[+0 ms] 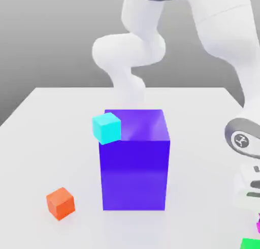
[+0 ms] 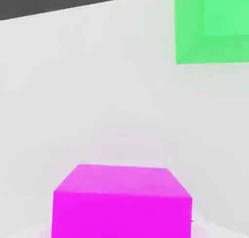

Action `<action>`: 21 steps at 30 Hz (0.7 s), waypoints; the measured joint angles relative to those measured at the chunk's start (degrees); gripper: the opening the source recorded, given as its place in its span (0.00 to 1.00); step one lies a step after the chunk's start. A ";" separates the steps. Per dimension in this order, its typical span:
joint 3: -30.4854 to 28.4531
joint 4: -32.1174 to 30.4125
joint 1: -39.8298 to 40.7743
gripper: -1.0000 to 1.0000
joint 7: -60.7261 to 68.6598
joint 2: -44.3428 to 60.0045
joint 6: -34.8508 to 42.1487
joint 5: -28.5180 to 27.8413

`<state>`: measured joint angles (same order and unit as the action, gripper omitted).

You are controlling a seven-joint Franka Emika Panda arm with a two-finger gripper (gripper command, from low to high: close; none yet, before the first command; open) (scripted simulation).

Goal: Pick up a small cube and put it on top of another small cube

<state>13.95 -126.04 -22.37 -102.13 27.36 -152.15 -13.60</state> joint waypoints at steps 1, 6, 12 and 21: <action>0.78 -0.43 0.65 0.00 0.72 -1.86 1.42 0.80; 3.26 1.79 5.50 0.00 14.00 -3.12 5.49 1.46; 5.01 5.32 11.05 0.00 32.08 -3.32 9.47 1.74; 3.49 8.65 13.40 1.00 43.90 2.82 6.66 -1.58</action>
<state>17.43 -117.39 -8.97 -58.24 30.18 -145.49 -15.17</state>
